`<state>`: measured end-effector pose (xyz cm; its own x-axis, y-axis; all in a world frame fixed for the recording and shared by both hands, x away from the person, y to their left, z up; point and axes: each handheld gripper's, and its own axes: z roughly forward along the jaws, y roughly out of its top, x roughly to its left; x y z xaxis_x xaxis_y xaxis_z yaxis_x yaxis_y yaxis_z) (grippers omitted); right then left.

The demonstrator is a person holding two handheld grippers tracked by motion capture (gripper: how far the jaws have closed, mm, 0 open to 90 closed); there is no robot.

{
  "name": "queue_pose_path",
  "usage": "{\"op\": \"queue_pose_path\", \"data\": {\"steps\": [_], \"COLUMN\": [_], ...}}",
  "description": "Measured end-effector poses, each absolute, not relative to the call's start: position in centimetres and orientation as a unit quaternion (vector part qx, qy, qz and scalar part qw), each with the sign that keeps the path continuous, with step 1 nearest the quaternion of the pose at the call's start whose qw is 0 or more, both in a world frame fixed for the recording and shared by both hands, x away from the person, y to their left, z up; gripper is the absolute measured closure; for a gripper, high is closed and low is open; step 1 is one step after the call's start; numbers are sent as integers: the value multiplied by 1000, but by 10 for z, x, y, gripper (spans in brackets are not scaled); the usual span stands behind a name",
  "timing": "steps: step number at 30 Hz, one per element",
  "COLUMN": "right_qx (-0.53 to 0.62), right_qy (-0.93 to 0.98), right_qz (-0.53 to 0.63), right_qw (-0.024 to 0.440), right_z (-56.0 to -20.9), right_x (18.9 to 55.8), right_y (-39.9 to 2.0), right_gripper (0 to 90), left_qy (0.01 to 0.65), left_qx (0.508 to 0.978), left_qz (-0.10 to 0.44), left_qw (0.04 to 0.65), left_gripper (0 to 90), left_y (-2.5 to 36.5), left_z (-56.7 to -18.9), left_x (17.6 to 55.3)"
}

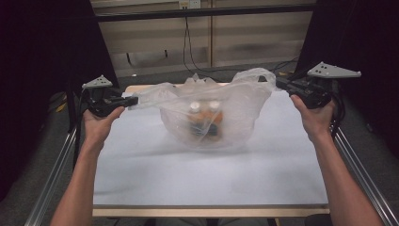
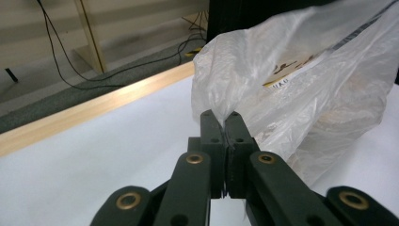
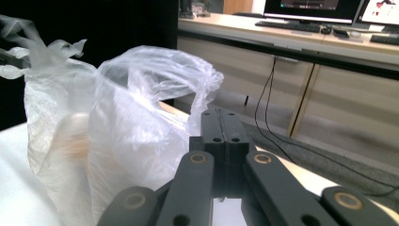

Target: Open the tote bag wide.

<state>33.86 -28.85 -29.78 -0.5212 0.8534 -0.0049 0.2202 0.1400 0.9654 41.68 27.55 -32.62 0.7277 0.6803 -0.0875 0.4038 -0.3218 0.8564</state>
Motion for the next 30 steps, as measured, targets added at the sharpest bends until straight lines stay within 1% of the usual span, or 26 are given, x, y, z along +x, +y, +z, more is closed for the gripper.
{"op": "queue_pose_path", "data": {"steps": [2,8,13,17,23,26,30], "right_qx": [392,395,398,404,407,406,414], "right_qy": [694,694,702,705,717,728,731], "right_qz": [526,529,519,513,494,477,466], "right_qw": [296,287,282,278,277,279,277], "right_z": [-303,-314,-321,-327,-335,-340,-345], "right_x": [339,337,337,341,347,351,362], "right_y": [-290,-294,-294,-293,-291,-286,-280], "right_gripper": [900,900,900,900,900,900,900], "left_qy": [339,332,320,319,329,328,334], "left_qx": [805,814,826,833,834,834,836], "left_qz": [148,133,140,143,138,151,146], "left_qw": [463,458,443,428,421,417,410], "left_gripper": [890,892,893,893,893,894,894], "left_y": [275,277,275,271,275,275,274], "left_z": [-331,-341,-343,-348,-358,-362,-367], "left_x": [417,417,415,416,420,420,425]}}
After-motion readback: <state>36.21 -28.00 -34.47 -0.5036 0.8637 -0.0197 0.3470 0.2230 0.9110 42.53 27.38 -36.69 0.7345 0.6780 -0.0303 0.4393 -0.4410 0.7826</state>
